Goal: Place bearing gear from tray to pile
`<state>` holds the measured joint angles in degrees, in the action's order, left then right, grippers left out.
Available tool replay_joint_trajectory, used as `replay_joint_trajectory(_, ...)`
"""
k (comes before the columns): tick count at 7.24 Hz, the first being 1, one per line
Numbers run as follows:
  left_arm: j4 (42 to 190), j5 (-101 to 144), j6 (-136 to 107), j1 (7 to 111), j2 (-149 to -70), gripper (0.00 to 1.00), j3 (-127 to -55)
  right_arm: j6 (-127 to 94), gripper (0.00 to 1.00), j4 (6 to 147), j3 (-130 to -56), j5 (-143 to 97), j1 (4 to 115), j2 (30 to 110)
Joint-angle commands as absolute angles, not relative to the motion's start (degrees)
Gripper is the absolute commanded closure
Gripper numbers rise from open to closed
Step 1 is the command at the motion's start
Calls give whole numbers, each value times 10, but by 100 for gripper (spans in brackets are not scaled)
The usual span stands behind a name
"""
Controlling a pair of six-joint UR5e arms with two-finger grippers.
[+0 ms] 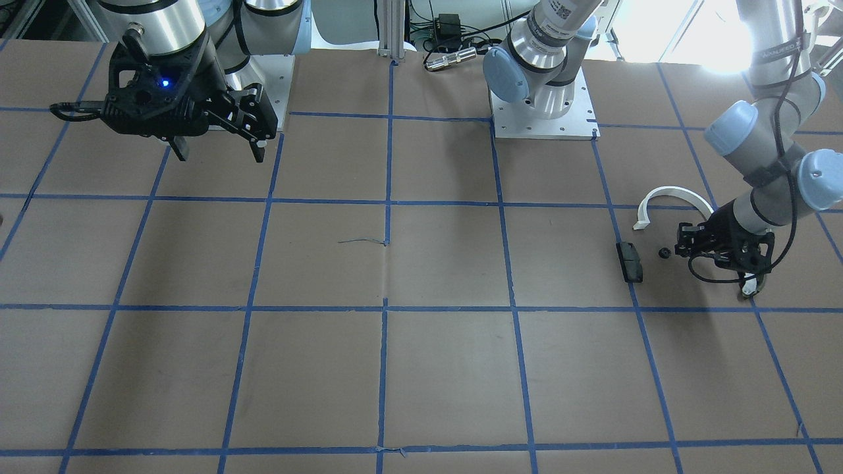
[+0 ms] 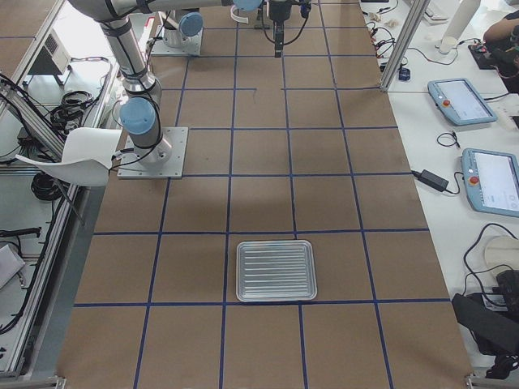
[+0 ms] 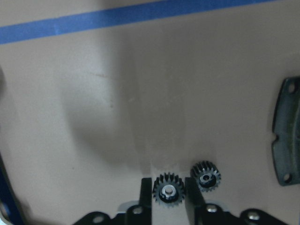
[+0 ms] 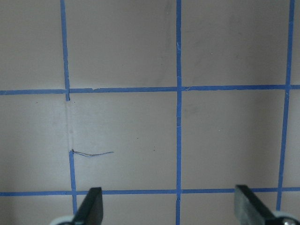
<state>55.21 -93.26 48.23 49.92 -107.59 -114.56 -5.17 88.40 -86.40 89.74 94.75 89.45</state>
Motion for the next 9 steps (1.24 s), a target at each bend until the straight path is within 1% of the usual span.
replay_joint_trajectory(1,554,-912,475,504,-1052,26,-1143,-52,0,883,-864,897,947,895)
replay_joint_trajectory(2,555,-912,461,525,-1034,26,-1134,-52,0,884,-864,897,947,895)
replay_joint_trajectory(3,556,-911,416,586,-1025,23,-1119,-52,0,883,-864,897,947,895)
replay_joint_trajectory(4,565,-918,307,679,-1008,20,-1090,-52,0,883,-864,897,947,895)
replay_joint_trajectory(5,639,-920,197,748,-987,15,-1039,-52,0,883,-864,898,947,895)
replay_joint_trajectory(6,732,-920,104,794,-977,14,-974,-52,0,883,-864,898,947,895)
replay_joint_trajectory(7,791,-913,56,828,-978,9,-918,-53,0,883,-864,898,947,895)
replay_joint_trajectory(8,848,-914,9,865,-968,8,-880,-52,0,883,-864,898,947,895)
replay_joint_trajectory(9,888,-914,-20,894,-941,7,-862,-52,0,883,-864,898,947,895)
